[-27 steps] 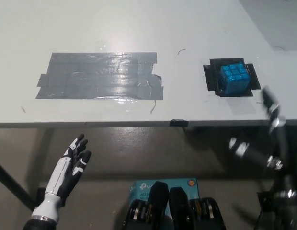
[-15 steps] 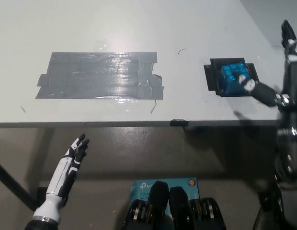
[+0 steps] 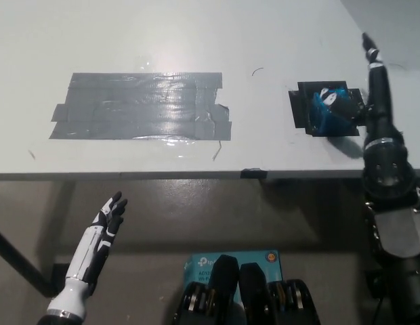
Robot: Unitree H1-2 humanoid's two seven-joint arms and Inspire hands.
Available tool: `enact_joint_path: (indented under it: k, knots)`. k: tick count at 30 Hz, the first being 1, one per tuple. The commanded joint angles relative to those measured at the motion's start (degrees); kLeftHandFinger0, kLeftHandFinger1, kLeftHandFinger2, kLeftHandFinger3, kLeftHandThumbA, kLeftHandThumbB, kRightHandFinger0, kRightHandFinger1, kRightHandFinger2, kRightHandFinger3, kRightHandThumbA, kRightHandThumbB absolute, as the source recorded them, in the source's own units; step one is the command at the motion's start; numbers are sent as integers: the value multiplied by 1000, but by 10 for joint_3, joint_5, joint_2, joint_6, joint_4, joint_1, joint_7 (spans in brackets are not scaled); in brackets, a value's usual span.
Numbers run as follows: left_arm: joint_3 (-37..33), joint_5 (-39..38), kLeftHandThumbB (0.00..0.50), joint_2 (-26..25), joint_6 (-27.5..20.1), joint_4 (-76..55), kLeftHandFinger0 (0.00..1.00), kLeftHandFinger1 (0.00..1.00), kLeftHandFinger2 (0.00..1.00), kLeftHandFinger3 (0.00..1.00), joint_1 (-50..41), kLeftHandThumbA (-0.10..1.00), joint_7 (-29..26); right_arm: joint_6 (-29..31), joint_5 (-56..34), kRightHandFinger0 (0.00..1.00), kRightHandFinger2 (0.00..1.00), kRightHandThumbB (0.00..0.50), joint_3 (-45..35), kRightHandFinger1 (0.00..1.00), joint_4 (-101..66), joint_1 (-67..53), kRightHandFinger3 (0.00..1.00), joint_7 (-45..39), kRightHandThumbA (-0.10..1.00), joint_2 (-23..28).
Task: A rubick's cube is kept in the black marked spot on the table and the robot uses its right arm to pick it up and hands it to a person
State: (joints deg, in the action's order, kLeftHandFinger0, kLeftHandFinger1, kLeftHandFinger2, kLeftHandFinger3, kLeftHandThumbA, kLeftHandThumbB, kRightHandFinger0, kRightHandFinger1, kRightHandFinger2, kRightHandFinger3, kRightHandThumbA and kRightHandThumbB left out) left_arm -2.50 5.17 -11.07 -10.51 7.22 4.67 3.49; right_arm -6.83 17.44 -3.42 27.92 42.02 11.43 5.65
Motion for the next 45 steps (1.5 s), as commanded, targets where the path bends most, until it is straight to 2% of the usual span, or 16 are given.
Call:
enact_joint_path:
  k: [1, 4, 9, 14, 18, 22, 23, 27, 38, 45]
  knots:
    - [5, -6, 229, 0, -8, -25, 1000, 1000, 1000, 1000, 4, 977, 2, -56, 24, 1000, 1000, 489, 13, 1000, 30, 58, 1000, 32, 779, -2]
    - [5, -6, 218, -1, -13, -20, 1000, 1000, 1000, 1000, 6, 976, 3, -61, 6, 1000, 1000, 483, 10, 1000, 46, 63, 1000, 20, 730, -2]
    - [5, -9, 219, -1, -19, -14, 1000, 1000, 1000, 1000, 11, 975, 4, -64, 2, 1000, 1000, 500, 15, 1000, 63, 64, 1000, 15, 743, -1]
    - [5, -7, 209, -2, -19, -13, 1000, 1000, 1000, 1000, 11, 979, 4, -63, -9, 1000, 1000, 477, 14, 1000, 81, 58, 1000, 10, 720, -3]
    - [6, -6, 223, -3, -17, -12, 1000, 1000, 1000, 1000, 16, 982, 3, -61, -18, 1000, 1000, 464, 9, 1000, 92, 60, 1000, 12, 706, -3]
    - [7, -8, 221, -3, -13, -17, 1000, 1000, 1000, 1000, 17, 980, 4, -64, -25, 1000, 1000, 478, 12, 1000, 102, 58, 1000, 0, 795, 3]
    - [8, -8, 219, -2, -14, -16, 1000, 1000, 1000, 1000, 18, 978, 3, -66, -23, 1000, 1000, 494, 15, 1000, 107, 58, 1000, -2, 826, 7]
    - [8, -9, 219, -2, -12, -17, 1000, 1000, 1000, 1000, 18, 977, 3, -65, -19, 1000, 1000, 500, 26, 1000, 126, 59, 1000, -10, 904, 14]
    - [8, -6, 223, -3, -12, -16, 1000, 1000, 1000, 1000, 22, 980, 3, -68, -31, 1000, 1000, 500, 33, 1000, 167, 73, 1000, -26, 936, 23]
    - [8, -7, 229, -3, -9, -20, 1000, 1000, 1000, 1000, 23, 980, 3, -54, -44, 1000, 1000, 500, 26, 1000, 196, 82, 1000, -24, 895, 24]
